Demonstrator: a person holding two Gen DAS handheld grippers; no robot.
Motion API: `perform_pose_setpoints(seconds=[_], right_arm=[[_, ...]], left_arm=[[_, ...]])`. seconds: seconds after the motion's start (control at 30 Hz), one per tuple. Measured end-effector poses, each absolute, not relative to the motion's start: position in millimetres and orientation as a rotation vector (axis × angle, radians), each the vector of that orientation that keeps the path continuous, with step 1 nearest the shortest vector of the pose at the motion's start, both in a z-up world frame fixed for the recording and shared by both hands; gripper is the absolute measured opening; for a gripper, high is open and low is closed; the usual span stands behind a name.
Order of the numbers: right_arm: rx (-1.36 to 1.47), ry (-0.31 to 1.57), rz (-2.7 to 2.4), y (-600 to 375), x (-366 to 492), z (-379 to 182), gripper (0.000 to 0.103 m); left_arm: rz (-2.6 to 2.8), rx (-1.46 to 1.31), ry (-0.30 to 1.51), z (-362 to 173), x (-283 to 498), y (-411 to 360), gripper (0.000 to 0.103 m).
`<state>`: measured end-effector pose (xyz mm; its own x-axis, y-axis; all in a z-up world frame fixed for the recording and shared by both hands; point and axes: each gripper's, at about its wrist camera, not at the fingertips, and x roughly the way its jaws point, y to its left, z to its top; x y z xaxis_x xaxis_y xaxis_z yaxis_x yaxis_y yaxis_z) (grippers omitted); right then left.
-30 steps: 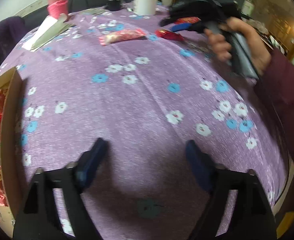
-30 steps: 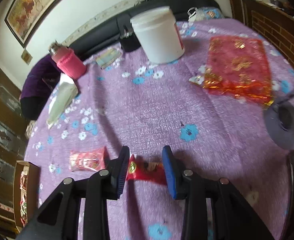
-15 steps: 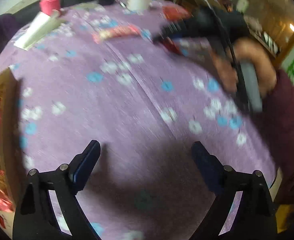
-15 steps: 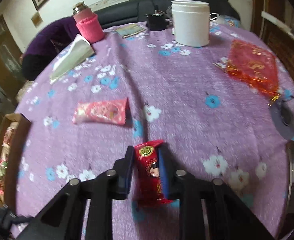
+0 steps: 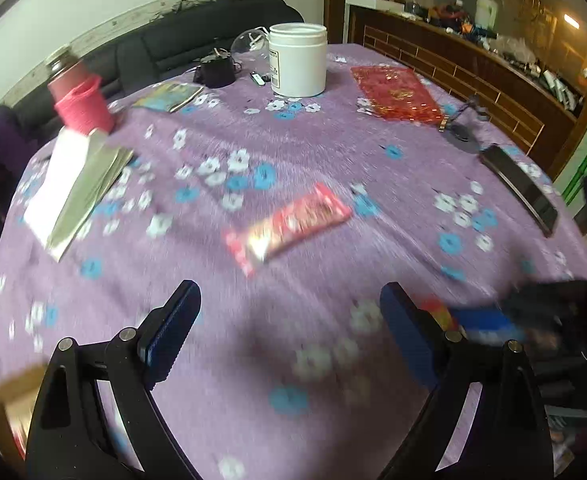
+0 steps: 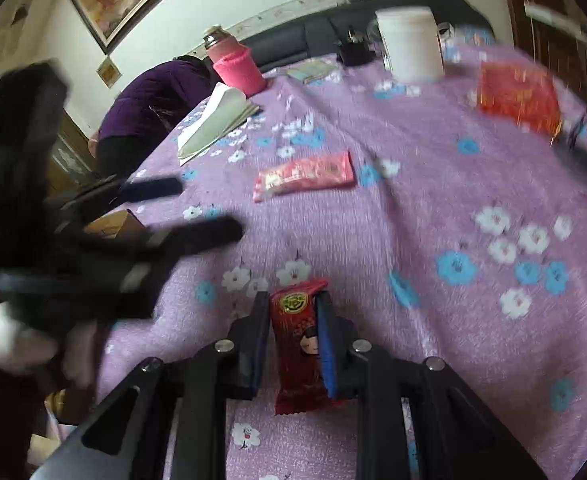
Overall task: Organize snacks
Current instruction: 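Grasp the pink wrapped bar with the left gripper while the right holds the red packet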
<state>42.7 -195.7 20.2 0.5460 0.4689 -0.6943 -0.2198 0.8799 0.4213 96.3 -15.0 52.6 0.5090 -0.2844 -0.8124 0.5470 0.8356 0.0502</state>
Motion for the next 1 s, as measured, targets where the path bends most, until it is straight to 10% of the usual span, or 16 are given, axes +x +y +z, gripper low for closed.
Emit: perform_pose_setpoints(seconds=[0.37,0.53,1.0], right_arm=[[0.424,0.931,0.412,-219.9,44.8,16.0,0.027],[0.430,0.941,0.390,-222.6,45.6,13.8,0.027],[0.332,0.960,0.361,-208.5,46.3,11.6,0.028]], left_arm=[[-0.553,0.451,0.946,8.7,141.6,-58.6,0.085],[-0.620,0.378,0.985,13.9,138.6,-56.6,0.029],[-0.493,0.263,1.030,17.4,83.2,8.3,0.029]])
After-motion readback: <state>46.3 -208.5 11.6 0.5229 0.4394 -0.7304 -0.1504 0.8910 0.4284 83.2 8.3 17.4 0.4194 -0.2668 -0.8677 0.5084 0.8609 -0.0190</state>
